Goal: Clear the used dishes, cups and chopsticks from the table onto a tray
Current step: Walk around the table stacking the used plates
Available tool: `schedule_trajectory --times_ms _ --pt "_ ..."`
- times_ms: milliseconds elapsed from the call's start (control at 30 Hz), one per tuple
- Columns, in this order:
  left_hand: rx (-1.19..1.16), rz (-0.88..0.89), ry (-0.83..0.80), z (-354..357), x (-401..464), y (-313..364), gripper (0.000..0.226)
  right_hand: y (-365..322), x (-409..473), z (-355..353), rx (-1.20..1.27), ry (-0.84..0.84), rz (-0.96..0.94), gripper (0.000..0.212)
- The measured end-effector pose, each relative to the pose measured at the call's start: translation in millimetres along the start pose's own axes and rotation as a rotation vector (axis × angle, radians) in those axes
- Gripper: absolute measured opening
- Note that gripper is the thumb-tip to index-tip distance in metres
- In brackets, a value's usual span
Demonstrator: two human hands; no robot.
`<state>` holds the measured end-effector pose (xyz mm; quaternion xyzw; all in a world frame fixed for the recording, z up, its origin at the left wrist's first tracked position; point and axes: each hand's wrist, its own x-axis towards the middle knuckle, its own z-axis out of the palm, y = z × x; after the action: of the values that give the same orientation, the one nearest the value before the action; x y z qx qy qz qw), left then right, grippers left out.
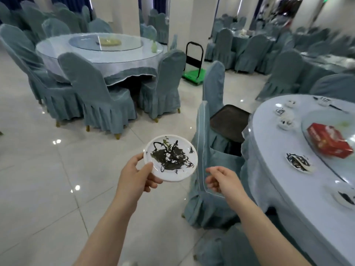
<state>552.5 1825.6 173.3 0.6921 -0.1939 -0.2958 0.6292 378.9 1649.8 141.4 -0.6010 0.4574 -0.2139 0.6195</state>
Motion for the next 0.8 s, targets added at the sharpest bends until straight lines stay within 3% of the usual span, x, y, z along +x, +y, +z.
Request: schedule_trajectory --times_ms 267,467,667,800 --pt "0.029 0.048 -0.317 20 126 36 0.028 2 58 -21 0.17 0.394 0.044 0.013" --pt "0.077 0.063 -0.519 73 188 51 0.028 23 66 -47 0.283 0.652 0.1 0.012" --pt "0.124 0.089 -0.662 149 226 64 0.029 36 83 -97 0.344 0.805 0.183 0.012" --pt "0.121 0.089 -0.674 206 252 63 0.031 53 121 -146 0.39 0.876 0.254 0.011"
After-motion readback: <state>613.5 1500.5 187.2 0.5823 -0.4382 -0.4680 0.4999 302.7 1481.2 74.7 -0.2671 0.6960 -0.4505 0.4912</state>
